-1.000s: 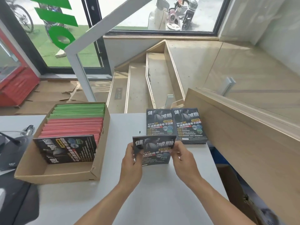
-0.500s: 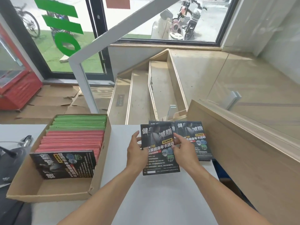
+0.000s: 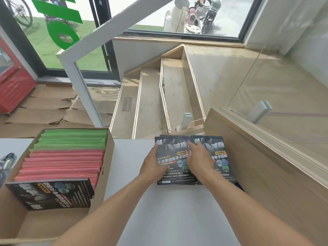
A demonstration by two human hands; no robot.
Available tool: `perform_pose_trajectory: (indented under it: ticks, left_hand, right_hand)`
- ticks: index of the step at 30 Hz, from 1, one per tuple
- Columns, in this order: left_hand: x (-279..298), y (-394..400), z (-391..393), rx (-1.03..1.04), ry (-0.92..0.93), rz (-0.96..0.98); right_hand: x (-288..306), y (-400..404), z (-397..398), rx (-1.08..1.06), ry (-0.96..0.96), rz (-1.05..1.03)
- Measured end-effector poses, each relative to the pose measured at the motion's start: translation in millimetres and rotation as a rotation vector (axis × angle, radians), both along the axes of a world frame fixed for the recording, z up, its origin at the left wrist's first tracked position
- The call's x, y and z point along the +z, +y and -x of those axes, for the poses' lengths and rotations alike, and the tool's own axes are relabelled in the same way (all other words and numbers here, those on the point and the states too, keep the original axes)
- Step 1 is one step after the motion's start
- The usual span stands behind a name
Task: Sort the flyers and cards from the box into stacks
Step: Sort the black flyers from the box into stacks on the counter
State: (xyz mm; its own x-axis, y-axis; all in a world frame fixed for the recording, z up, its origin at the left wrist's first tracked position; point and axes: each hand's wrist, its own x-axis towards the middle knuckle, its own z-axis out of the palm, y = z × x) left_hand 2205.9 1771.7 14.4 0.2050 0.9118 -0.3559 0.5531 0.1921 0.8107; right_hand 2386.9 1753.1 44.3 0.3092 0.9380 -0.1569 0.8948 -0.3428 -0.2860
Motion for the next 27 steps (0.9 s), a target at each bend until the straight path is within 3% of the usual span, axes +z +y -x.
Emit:
perform_pose_trajectory:
  ticks: [3, 6, 14, 21, 27]
  left_hand:
    - [-3, -7, 6, -0.131, 0.011, 0.047]
    - [-11, -19, 8, -0.272, 0.109, 0.049]
    - [-10, -29, -7, -0.289, 0.181, -0.074]
    - [-11, -29, -11, -0.25, 0.147, -0.068]
    - [-5, -37, -3, -0.231, 0.131, -0.049]
  right_hand:
    - [-3, 7, 3, 0.072, -0.148, -0.058]
    - [-3, 25, 8, 0.207, -0.12, -0.06]
    - [-14, 77, -5, 0.403, -0.175, 0.229]
    - [-16, 75, -10, 0.433, -0.137, 0.174]
    - [-6, 34, 13, 0.327, -0.175, -0.066]
